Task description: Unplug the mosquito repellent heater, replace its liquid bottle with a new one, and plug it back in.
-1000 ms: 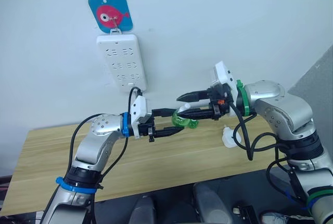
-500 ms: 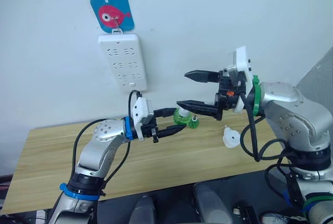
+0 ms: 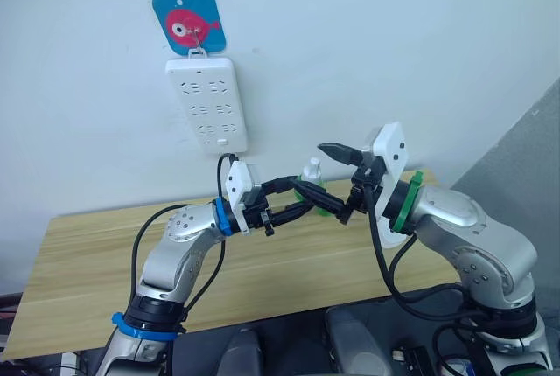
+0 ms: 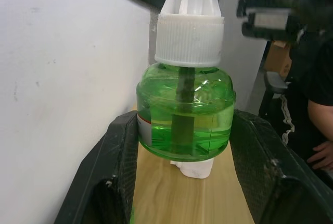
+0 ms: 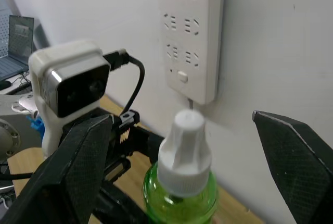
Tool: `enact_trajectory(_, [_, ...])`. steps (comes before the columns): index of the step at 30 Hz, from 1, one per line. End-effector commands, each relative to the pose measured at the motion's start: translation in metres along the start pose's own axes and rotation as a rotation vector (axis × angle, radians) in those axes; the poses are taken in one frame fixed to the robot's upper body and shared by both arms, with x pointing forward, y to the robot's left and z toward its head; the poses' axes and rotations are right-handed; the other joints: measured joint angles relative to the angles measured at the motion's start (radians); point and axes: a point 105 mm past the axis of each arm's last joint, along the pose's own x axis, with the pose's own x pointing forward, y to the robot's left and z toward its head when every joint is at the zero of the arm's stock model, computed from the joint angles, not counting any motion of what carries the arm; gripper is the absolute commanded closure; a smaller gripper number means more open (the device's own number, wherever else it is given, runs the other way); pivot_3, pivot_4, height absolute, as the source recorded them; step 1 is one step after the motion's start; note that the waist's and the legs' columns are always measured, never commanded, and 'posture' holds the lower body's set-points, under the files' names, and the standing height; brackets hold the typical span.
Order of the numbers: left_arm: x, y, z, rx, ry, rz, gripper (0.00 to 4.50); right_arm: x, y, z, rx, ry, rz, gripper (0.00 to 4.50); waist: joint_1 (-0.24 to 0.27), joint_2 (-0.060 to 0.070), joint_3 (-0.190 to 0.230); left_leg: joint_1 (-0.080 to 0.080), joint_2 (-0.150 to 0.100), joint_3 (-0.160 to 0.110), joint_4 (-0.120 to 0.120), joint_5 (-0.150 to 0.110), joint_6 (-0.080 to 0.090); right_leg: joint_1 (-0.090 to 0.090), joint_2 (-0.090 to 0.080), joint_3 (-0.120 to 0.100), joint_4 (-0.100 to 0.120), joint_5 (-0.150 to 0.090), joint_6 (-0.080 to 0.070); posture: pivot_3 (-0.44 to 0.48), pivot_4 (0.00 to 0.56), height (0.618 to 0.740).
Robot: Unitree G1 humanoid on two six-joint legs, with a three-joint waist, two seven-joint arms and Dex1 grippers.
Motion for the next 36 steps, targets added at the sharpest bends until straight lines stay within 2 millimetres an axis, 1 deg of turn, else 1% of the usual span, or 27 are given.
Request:
enact_trajectory(1, [0.003, -0.002, 0.017, 0.052, -0.045, -0.017, 2.27, 0.001, 0.005, 0.007, -0.003, -0.041, 0.000, 0.01, -0.001, 0.000, 0.000, 0.000, 0.000, 0.000, 0.000, 0.000, 0.000, 0.000, 0.000, 0.000, 0.000, 0.000, 0.000, -0.198, 0.140, 0.740])
enact_trajectory(3, [0.003, -0.002, 0.018, 0.055, -0.045, -0.019, 2.27, 0.002, 0.004, 0.005, 0.013, -0.045, -0.010, 0.01, 0.000, 0.000, 0.000, 0.000, 0.000, 0.000, 0.000, 0.000, 0.000, 0.000, 0.000, 0.000, 0.000, 0.000, 0.000, -0.197, 0.141, 0.740])
enact_trajectory(6, [0.004, -0.003, 0.019, 0.061, -0.046, -0.022, 2.27, 0.004, 0.004, 0.005, 0.021, -0.049, -0.010, 0.62, 0.000, 0.000, 0.000, 0.000, 0.000, 0.000, 0.000, 0.000, 0.000, 0.000, 0.000, 0.000, 0.000, 0.000, 0.000, -0.197, 0.143, 0.740])
enact_trajectory(12, [0.005, -0.002, 0.020, 0.065, -0.049, -0.022, 2.27, 0.005, 0.008, 0.002, 0.016, -0.041, 0.006, 2.75, 0.000, 0.000, 0.000, 0.000, 0.000, 0.000, 0.000, 0.000, 0.000, 0.000, 0.000, 0.000, 0.000, 0.000, 0.000, -0.197, 0.142, 0.740])
enact_trajectory(14, [0.005, -0.002, 0.021, 0.065, -0.051, -0.024, 2.27, 0.005, 0.008, 0.002, 0.007, -0.039, 0.010, 3.38, 0.000, 0.000, 0.000, 0.000, 0.000, 0.000, 0.000, 0.000, 0.000, 0.000, 0.000, 0.000, 0.000, 0.000, 0.000, -0.199, 0.141, 0.740])
enact_trajectory(17, [0.007, -0.005, 0.023, 0.066, -0.048, -0.042, 2.27, 0.006, 0.009, 0.004, -0.004, -0.045, 0.018, 3.43, 0.000, 0.000, 0.000, 0.000, 0.000, 0.000, 0.000, 0.000, 0.000, 0.000, 0.000, 0.000, 0.000, 0.000, 0.000, -0.201, 0.144, 0.740])
enact_trajectory(19, [0.006, -0.009, 0.020, 0.000, -0.021, -0.087, 2.27, 0.006, 0.009, 0.005, -0.012, -0.049, 0.023, 3.43, 0.000, 0.000, 0.000, 0.000, 0.000, 0.000, 0.000, 0.000, 0.000, 0.000, 0.000, 0.000, 0.000, 0.000, 0.000, -0.201, 0.144, 0.740])
enact_trajectory(22, [0.003, -0.009, 0.021, 0.010, 0.006, -0.109, 2.27, 0.006, 0.008, 0.006, -0.017, -0.052, 0.024, 3.43, 0.000, 0.000, 0.000, 0.000, 0.000, 0.000, 0.000, 0.000, 0.000, 0.000, 0.000, 0.000, 0.000, 0.000, 0.000, -0.202, 0.144, 0.740])
enact_trajectory(24, [0.000, -0.002, 0.020, 0.031, 0.041, -0.106, 1.55, 0.005, 0.007, 0.007, -0.023, -0.052, 0.028, 3.43, 0.000, 0.000, 0.000, 0.000, 0.000, 0.000, 0.000, 0.000, 0.000, 0.000, 0.000, 0.000, 0.000, 0.000, 0.000, -0.201, 0.144, 0.740])
enact_trajectory(26, [-0.001, 0.003, 0.019, 0.047, 0.068, -0.101, 1.01, 0.005, 0.006, 0.008, -0.029, -0.051, 0.032, 3.43, 0.000, 0.000, 0.000, 0.000, 0.000, 0.000, 0.000, 0.000, 0.000, 0.000, 0.000, 0.000, 0.000, 0.000, 0.000, -0.201, 0.144, 0.740])
enact_trajectory(29, [-0.002, 0.006, 0.016, 0.089, 0.117, -0.132, 0.13, 0.005, 0.006, 0.008, -0.046, -0.042, 0.042, 3.43, 0.000, 0.001, -0.001, 0.000, 0.000, 0.000, 0.000, 0.000, 0.000, 0.000, 0.000, 0.000, 0.000, 0.000, 0.000, -0.202, 0.144, 0.740])
enact_trajectory(32, [0.000, 0.009, 0.020, 0.100, 0.139, -0.150, 0.10, 0.005, 0.007, 0.008, -0.069, -0.030, 0.053, 3.43, -0.001, 0.001, -0.001, 0.000, 0.000, 0.000, 0.000, 0.000, 0.000, 0.000, 0.000, 0.000, 0.000, 0.000, 0.000, -0.202, 0.144, 0.740])
enact_trajectory(36, [0.003, 0.002, 0.025, 0.069, 0.134, -0.207, 0.10, 0.005, 0.007, 0.009, -0.073, -0.034, 0.058, 3.43, -0.001, 0.001, -0.001, 0.000, 0.000, 0.000, 0.000, 0.000, 0.000, 0.000, 0.000, 0.000, 0.000, 0.000, 0.000, -0.202, 0.144, 0.740])
